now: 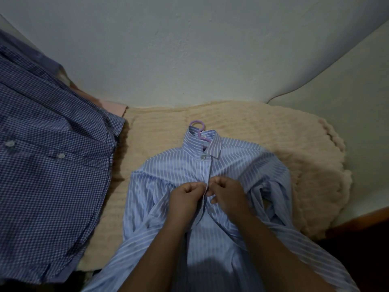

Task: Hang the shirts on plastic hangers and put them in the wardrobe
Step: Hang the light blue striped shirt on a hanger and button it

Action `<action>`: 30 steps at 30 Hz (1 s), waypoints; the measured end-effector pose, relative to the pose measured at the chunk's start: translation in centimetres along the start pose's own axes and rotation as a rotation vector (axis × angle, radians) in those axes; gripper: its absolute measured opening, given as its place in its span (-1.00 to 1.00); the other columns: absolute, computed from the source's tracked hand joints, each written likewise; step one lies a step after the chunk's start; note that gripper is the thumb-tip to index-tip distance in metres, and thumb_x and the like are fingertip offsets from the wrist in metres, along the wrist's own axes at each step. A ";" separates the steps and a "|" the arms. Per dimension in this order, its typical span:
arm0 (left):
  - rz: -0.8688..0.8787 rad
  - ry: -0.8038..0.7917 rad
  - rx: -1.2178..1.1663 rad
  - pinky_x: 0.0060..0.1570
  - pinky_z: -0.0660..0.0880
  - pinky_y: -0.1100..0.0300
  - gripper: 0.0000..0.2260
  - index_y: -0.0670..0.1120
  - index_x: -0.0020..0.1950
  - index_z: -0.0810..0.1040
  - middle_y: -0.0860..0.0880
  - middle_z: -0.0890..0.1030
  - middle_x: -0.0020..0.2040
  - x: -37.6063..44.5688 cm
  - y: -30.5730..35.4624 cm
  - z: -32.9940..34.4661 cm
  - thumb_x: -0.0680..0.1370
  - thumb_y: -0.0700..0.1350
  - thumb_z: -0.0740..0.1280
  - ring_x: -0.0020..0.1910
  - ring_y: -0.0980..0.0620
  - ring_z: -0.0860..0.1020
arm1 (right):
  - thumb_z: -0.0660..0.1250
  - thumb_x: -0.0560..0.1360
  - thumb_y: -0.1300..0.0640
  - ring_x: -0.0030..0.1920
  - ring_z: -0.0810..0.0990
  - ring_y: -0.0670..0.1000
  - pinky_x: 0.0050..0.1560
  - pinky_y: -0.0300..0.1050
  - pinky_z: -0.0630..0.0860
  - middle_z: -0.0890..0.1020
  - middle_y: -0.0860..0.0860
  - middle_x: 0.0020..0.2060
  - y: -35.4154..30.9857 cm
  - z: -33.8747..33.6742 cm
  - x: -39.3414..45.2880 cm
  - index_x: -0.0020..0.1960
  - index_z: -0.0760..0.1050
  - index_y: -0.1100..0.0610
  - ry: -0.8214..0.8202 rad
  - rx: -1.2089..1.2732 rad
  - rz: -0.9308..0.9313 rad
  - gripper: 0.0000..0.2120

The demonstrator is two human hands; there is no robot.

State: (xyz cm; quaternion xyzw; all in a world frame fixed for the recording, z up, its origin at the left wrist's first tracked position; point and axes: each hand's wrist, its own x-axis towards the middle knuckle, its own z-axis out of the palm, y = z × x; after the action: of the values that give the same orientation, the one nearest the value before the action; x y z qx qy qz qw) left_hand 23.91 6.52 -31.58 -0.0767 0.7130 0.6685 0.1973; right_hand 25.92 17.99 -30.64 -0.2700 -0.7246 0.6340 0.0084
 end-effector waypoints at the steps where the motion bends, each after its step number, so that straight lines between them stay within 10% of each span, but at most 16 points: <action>1: 0.010 0.013 -0.001 -0.28 0.44 0.14 -0.84 -0.19 -0.16 0.68 -0.10 0.61 -0.36 0.0 -0.1 0.1 0.51 -0.11 0.41 -0.38 0.02 0.48 | 0.23 0.54 0.28 -0.49 0.53 -0.09 -0.47 -0.27 0.48 0.57 0.04 -0.47 0.0 0.0 -0.1 -0.36 0.51 0.14 0.004 0.029 0.003 -0.70; 9: 0.188 0.119 0.191 -0.30 0.45 0.45 -0.88 -0.10 -0.05 0.70 0.03 0.70 -0.21 -0.6 -0.4 0.5 0.52 -0.09 0.40 -0.26 0.24 0.62 | 0.34 0.52 0.15 -0.28 0.63 0.14 -0.27 0.01 0.62 0.61 0.17 -0.30 0.1 0.1 0.0 -0.22 0.51 0.20 0.024 -0.079 -0.104 -0.83; 15: 0.225 0.112 0.271 -0.31 0.51 0.24 -0.89 -0.03 -0.14 0.70 0.03 0.67 -0.30 -0.6 -0.2 0.4 0.53 -0.08 0.39 -0.33 0.12 0.60 | 0.31 0.53 0.19 -0.29 0.59 0.04 -0.19 0.03 0.57 0.56 0.09 -0.32 0.8 0.1 0.2 -0.09 0.32 0.00 0.077 -0.164 -0.196 -0.82; 18: 0.083 0.064 0.249 -0.32 0.43 0.12 -0.77 -0.09 -0.35 0.57 -0.04 0.56 -0.42 0.0 0.2 0.0 0.52 -0.12 0.37 -0.41 -0.01 0.49 | 0.28 0.55 0.24 -0.43 0.44 -0.14 -0.33 -0.29 0.36 0.43 -0.04 -0.42 1.0 0.2 0.0 0.00 0.27 0.10 0.048 -0.217 -0.316 -0.82; 23: -0.216 -0.058 -0.045 -0.35 0.32 0.13 -0.84 -0.18 -0.27 0.56 -0.18 0.47 -0.38 0.5 1.5 -0.8 0.51 -0.20 0.36 -0.43 -0.03 0.39 | 0.25 0.55 0.28 -0.32 0.38 -0.04 -0.30 -0.24 0.26 0.37 -0.09 -0.32 1.1 0.1 -0.8 0.11 0.32 0.17 0.011 -0.324 -0.418 -0.83; 30: 0.162 -0.086 0.917 -0.24 0.35 0.19 -0.82 0.00 -0.18 0.46 0.07 0.53 -0.28 -4.6 2.0 -5.3 0.52 0.05 0.36 -0.24 0.09 0.51 | 0.33 0.49 0.03 -0.08 0.55 0.04 -0.07 -0.12 0.42 0.53 -0.02 -0.18 0.2 -3.8 -4.6 0.07 0.45 0.06 -0.027 -0.581 -0.182 -0.80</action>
State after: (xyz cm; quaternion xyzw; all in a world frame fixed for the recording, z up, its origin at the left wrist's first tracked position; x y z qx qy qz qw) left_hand 26.37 0.75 -27.79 0.1020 0.9298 0.3000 0.1873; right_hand 31.28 19.63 -28.51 -0.1866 -0.8969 0.4004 -0.0222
